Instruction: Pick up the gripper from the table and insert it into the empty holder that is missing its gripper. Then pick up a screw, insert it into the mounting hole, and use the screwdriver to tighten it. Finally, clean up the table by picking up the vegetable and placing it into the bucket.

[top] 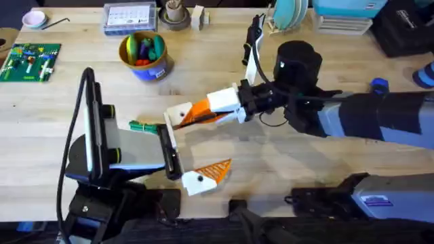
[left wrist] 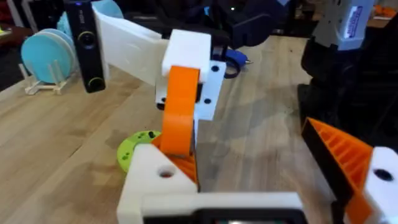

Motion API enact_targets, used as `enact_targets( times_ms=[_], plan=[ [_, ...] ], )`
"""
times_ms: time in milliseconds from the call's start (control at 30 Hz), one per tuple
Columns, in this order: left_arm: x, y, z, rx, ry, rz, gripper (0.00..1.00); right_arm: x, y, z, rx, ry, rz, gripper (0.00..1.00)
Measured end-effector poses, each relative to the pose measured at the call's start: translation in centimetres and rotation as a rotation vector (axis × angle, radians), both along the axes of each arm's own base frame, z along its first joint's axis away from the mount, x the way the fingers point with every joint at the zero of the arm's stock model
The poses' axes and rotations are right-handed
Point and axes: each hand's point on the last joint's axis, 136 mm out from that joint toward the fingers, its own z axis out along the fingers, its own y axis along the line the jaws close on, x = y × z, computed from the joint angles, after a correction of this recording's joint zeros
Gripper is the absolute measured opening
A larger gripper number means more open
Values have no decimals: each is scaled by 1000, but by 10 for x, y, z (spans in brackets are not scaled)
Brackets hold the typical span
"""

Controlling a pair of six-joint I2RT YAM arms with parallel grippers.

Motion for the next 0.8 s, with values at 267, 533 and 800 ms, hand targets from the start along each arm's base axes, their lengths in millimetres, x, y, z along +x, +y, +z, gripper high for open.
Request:
enact_targets(
  times_ms=[267, 533, 800],
  plan=[
    [-11, -4, 0, 0, -5, -63, 993, -3, -21, 5, 36, 30, 88, 646],
    [-11, -4, 0, 0, -5, -66, 994, 20, -41, 7, 51, -1, 23, 992],
    [-11, -4, 0, 0, -5, -66, 993, 71, -68, 1, 27, -132, -205, 993]
  ],
)
